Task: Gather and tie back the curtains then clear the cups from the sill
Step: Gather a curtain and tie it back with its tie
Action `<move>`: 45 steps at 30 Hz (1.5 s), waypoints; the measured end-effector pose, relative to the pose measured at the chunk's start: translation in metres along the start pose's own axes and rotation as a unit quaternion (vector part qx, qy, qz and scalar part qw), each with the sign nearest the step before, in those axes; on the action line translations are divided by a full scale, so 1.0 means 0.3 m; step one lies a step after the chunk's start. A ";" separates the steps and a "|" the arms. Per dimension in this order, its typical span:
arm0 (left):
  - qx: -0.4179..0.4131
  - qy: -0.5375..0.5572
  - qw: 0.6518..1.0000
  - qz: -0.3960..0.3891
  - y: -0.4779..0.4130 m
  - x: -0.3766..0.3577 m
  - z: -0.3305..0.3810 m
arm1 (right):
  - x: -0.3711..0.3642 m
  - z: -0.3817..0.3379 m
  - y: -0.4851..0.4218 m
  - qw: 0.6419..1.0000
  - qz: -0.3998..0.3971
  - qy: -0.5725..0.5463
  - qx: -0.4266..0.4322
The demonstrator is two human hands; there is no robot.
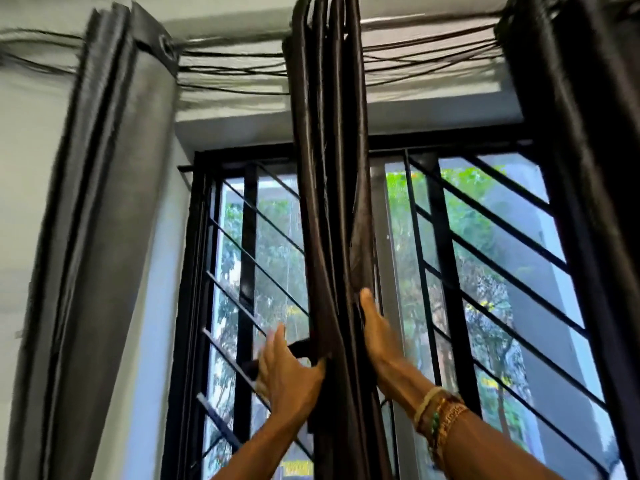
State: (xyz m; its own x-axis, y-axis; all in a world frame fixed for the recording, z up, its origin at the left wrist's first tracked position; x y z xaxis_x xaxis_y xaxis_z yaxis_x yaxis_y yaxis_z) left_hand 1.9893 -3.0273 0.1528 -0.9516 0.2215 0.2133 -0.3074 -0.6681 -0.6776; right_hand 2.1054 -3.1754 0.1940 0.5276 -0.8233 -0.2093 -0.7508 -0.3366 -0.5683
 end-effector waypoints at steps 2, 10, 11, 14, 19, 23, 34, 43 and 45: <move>0.040 0.018 0.996 -0.074 -0.012 -0.048 -0.029 | 0.030 0.003 -0.007 0.998 0.053 0.020 0.017; 0.022 -0.024 0.991 -0.130 -0.006 -0.085 -0.097 | 0.075 -0.176 0.191 0.925 0.190 0.151 0.294; 0.018 0.004 0.993 -0.116 0.002 -0.075 -0.098 | 0.051 -0.194 0.225 0.904 0.172 0.195 0.339; -0.019 0.024 0.999 -0.035 0.019 -0.009 -0.079 | 0.000 -0.166 0.289 0.852 0.103 0.290 0.424; -0.036 0.006 0.998 0.050 0.036 0.059 -0.117 | 0.036 -0.081 0.300 0.845 0.081 0.337 0.407; -0.034 0.079 0.992 0.091 0.053 0.129 -0.153 | 0.085 -0.036 0.250 0.867 0.112 0.377 0.304; -0.009 0.032 0.990 0.140 -0.016 0.285 -0.255 | 0.037 -0.002 0.271 0.886 0.057 0.403 0.220; -0.214 -0.200 0.948 0.128 0.153 0.228 0.003 | -0.054 0.028 0.281 0.838 0.049 0.503 0.207; -0.250 -0.256 0.924 0.136 0.154 0.218 0.043 | -0.045 0.024 0.276 0.838 0.053 0.505 0.201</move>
State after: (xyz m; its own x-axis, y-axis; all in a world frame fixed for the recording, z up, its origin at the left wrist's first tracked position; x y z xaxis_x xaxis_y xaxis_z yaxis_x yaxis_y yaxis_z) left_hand 1.9127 -3.0527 0.1444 -0.9111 -0.3572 0.2055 -0.1360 -0.2101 -0.9682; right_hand 2.0389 -3.1890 0.1439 -0.2921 -0.8736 0.3892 -0.4706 -0.2230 -0.8537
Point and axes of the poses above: each hand's wrist, its own y-axis away from the middle knuckle, its own x-axis out of the back of the hand, z = x × y, the point moved 10 cm from there along -y, towards the middle knuckle, and after that the axes turned 6 degrees about -y, right-handed, at the moved point
